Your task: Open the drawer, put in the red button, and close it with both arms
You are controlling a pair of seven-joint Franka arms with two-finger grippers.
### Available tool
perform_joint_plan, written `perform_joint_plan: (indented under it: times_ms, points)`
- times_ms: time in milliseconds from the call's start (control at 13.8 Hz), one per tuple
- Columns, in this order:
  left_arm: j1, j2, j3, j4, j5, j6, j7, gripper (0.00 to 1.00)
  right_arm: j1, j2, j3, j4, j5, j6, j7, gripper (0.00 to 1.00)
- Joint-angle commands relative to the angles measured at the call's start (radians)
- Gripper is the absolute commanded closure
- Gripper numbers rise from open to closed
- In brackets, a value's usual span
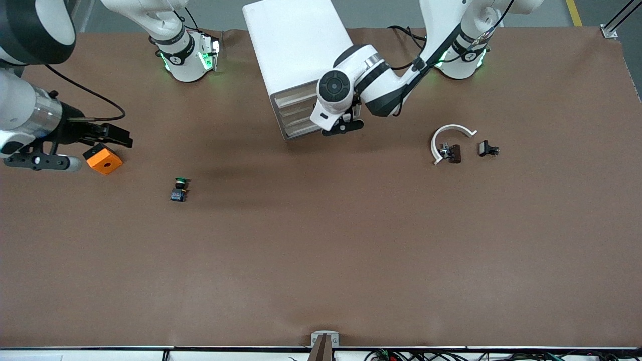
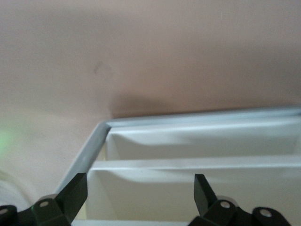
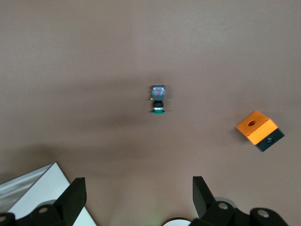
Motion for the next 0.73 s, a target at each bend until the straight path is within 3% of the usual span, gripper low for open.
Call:
perform_joint_plan:
  times_ms: [0,364,655]
  points:
    - [0.114,0.009,0.020,0.101,0.018,-0.069,0.007,0.00,-0.034,-0.044,0.020,-0.022,-0.050,0.016,-0.058,0.00]
    - [0.333,0.004,0.052,0.225,0.081,-0.071,0.008,0.00,-0.092,-0.052,0.020,-0.002,-0.051,0.031,-0.105,0.00]
    - [0.437,-0.005,0.052,0.288,0.297,-0.077,0.010,0.00,-0.092,-0.053,0.020,0.058,-0.053,-0.007,-0.103,0.00]
